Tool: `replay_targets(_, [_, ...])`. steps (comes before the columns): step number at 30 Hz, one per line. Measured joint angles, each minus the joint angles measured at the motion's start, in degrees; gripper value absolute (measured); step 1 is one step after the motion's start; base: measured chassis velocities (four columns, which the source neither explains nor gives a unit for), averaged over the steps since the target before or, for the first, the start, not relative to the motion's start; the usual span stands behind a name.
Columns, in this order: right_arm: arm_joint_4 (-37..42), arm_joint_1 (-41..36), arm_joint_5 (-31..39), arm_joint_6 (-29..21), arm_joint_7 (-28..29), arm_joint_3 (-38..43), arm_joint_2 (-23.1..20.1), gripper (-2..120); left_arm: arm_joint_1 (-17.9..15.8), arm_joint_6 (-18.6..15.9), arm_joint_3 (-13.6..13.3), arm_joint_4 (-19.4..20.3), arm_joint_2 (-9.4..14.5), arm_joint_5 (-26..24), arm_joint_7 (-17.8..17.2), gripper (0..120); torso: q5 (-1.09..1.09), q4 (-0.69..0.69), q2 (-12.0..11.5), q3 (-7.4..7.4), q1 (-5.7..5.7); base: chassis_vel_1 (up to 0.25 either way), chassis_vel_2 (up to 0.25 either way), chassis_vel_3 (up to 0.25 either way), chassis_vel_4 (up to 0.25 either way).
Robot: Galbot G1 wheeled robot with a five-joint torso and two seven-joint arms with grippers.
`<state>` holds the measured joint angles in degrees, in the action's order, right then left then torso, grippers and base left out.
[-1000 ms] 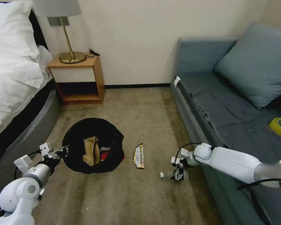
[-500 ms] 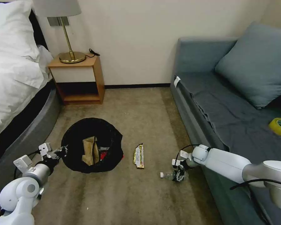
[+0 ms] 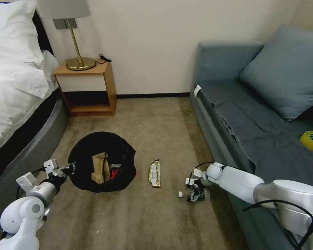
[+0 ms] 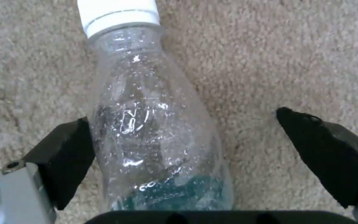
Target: Pick up the trash bin, then pick up the garbage on the floor and place it into the trash bin.
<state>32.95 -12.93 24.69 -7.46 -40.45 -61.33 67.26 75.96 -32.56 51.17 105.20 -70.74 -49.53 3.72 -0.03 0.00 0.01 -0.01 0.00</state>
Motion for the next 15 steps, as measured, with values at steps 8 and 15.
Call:
replay_targets(8, [0.0, -0.2, -0.6, 0.3, -0.5, 0.8, 0.0, 85, -0.8, 0.0, -0.5, -0.4, 0.1, 0.1, 0.0, 4, -0.03, -0.04, 0.0, -0.01, -0.01, 0.000, 0.000, 0.000, 0.000])
replay_targets(15, [-0.5, -0.4, -0.9, 0.5, -0.5, 1.5, 0.5, 83, -1.0, 0.0, -0.6, -0.8, 0.3, 0.1, 0.0, 4, -0.02, -0.04, 0.0, -0.01, -0.01, 0.000, 0.000, 0.000, 0.000])
